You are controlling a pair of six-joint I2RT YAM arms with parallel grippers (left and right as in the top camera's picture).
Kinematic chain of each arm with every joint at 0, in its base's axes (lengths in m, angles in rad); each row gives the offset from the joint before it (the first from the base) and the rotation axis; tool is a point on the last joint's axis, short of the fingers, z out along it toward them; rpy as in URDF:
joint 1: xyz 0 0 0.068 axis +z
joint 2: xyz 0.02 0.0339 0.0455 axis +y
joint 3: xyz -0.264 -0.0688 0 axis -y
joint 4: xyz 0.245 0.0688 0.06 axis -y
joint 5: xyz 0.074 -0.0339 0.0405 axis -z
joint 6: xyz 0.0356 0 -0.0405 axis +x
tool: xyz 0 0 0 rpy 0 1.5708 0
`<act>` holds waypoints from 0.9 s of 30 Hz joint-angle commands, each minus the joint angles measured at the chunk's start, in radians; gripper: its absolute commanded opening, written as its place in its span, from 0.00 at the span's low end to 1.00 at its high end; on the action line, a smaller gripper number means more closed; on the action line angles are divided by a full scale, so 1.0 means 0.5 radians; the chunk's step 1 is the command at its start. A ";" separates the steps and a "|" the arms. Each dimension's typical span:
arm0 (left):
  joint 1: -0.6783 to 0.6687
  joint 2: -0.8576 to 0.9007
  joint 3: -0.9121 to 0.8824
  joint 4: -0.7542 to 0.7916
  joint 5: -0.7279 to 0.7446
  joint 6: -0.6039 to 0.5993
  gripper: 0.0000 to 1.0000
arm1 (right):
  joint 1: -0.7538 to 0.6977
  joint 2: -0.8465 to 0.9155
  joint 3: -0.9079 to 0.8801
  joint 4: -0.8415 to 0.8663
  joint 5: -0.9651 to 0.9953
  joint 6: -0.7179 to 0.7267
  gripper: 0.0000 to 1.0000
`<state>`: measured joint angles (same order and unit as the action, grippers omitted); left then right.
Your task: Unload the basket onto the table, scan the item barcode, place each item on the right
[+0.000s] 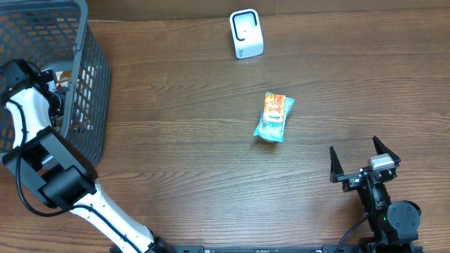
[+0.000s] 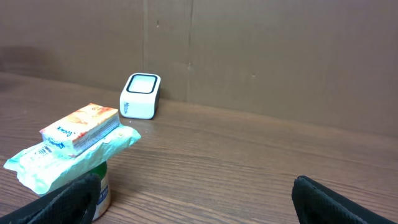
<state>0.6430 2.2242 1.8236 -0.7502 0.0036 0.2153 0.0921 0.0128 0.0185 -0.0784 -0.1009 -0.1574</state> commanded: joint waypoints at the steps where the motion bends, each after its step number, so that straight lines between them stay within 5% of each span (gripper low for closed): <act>1: -0.023 0.024 -0.016 0.000 0.031 0.050 0.67 | -0.004 -0.018 -0.021 0.008 -0.004 -0.010 1.00; 6: -0.023 0.024 -0.016 -0.007 0.031 0.051 0.82 | -0.004 -0.018 -0.021 0.008 -0.004 -0.010 1.00; 27: -0.031 -0.003 0.347 -0.229 0.060 0.034 0.88 | -0.004 -0.018 -0.021 0.008 -0.004 -0.010 1.00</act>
<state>0.6388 2.2242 1.9522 -0.8562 0.0257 0.2203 0.0921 0.0128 0.0185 -0.0788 -0.1005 -0.1577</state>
